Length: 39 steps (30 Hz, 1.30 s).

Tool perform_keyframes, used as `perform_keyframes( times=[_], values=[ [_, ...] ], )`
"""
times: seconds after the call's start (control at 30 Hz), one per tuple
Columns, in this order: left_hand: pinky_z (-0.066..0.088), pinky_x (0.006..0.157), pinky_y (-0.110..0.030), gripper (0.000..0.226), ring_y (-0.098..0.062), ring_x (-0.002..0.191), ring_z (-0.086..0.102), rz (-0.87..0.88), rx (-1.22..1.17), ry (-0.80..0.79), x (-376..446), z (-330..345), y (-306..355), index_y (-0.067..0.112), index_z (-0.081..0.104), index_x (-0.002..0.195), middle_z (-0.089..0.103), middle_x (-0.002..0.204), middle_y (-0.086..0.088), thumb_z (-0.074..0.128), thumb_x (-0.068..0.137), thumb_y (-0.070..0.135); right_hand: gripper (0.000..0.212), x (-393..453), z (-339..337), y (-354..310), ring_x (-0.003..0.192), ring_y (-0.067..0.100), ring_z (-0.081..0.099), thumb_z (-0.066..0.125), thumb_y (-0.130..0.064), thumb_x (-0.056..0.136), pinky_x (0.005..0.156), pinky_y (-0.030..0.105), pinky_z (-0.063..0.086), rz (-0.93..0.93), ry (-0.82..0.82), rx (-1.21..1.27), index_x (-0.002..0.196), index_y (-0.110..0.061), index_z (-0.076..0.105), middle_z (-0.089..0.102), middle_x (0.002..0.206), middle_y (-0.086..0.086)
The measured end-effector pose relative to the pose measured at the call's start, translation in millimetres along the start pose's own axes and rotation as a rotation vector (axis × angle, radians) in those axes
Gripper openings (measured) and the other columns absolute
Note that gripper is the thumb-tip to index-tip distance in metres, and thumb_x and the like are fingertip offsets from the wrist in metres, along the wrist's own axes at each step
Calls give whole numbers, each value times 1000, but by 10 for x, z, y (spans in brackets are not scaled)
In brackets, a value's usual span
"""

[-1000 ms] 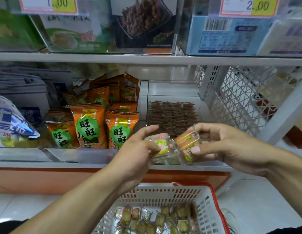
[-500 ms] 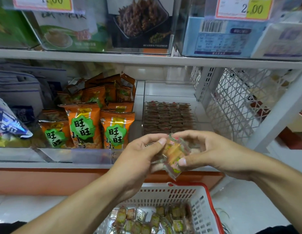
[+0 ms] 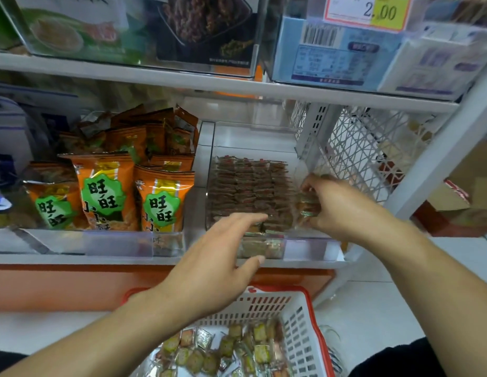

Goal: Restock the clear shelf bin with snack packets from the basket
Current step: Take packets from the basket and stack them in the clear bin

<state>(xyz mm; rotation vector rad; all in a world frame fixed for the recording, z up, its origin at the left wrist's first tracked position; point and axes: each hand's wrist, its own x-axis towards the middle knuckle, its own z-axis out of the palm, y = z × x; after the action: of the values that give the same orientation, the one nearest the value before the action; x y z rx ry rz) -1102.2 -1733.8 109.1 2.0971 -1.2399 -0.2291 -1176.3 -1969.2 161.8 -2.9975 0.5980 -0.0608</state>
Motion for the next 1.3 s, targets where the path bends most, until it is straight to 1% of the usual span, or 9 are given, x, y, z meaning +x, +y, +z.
perform_keyframes(
  times=[0.1, 0.17, 0.3, 0.4, 0.47, 0.53, 0.77, 1.0, 1.3],
  values=[
    [7, 118, -15, 74, 7, 148, 13, 51, 174, -78, 14, 95, -54, 45, 19, 156, 23, 161, 25, 63, 96, 46, 38, 106, 172, 9, 83, 21, 52, 68, -14, 85, 58, 23, 39, 53, -194, -139, 120, -19, 54, 62, 111, 8],
    [-3, 114, -13, 78, 1, 151, 10, 53, 225, -103, 20, 119, -90, 41, 15, 158, 20, 164, 21, 62, 96, 46, 31, 182, 238, 6, 82, 19, 53, 66, -16, 89, 52, 19, 34, 55, -279, -115, 118, -18, 57, 66, 110, 7],
    [-13, 110, -12, 79, -2, 153, 6, 73, 264, -118, 17, 135, -124, 40, 14, 159, 18, 165, 18, 61, 96, 47, 40, 315, 388, 2, 96, 24, 63, 70, -19, 88, 63, 24, 44, 153, -355, 43, 124, -15, 54, 67, 113, 7],
    [-14, 118, -20, 81, -4, 155, 1, 73, 312, -123, 6, 143, -169, 39, 12, 160, 16, 167, 16, 61, 96, 47, 74, 369, 443, -30, 99, 24, 61, 72, -11, 84, 54, 22, 39, 242, -378, 107, 146, -9, 31, 62, 118, 9],
    [-10, 123, -27, 84, -6, 156, -1, 67, 338, -129, -4, 144, -200, 40, 7, 161, 14, 168, 14, 61, 96, 47, 89, 396, 474, -47, 101, 25, 61, 71, -14, 86, 64, 24, 47, 239, -393, 83, 155, -10, 14, 62, 124, 11],
    [-10, 124, -28, 86, -7, 156, -3, 74, 341, -141, -5, 143, -220, 40, 5, 161, 13, 168, 13, 60, 96, 47, 84, 417, 515, -44, 101, 25, 61, 73, -19, 86, 77, 29, 51, 214, -389, 86, 153, -16, 21, 64, 123, 9],
    [-20, 113, -19, 86, -6, 155, 2, 93, 343, -131, -7, 133, -238, 41, 5, 161, 15, 168, 13, 60, 96, 48, 87, 436, 560, -23, 88, 23, 61, 76, -21, 84, 73, 31, 49, 180, -346, 98, 149, -21, 19, 63, 104, 4],
    [-14, 119, -24, 87, -5, 155, 4, 94, 332, -120, -4, 139, -248, 42, 3, 160, 15, 168, 14, 60, 96, 50, 58, 424, 538, -37, 100, 25, 61, 69, -15, 90, 84, 31, 53, 159, -410, 28, 140, -24, 42, 64, 120, 6],
    [-21, 114, -21, 95, -6, 155, 1, 83, 358, -151, -3, 121, -210, 40, 1, 160, 13, 168, 13, 63, 91, 54, 82, 439, 553, -79, 103, 27, 65, 75, -11, 82, 70, 28, 47, 253, -334, 192, 148, -7, 27, 64, 118, 11]
  ],
)
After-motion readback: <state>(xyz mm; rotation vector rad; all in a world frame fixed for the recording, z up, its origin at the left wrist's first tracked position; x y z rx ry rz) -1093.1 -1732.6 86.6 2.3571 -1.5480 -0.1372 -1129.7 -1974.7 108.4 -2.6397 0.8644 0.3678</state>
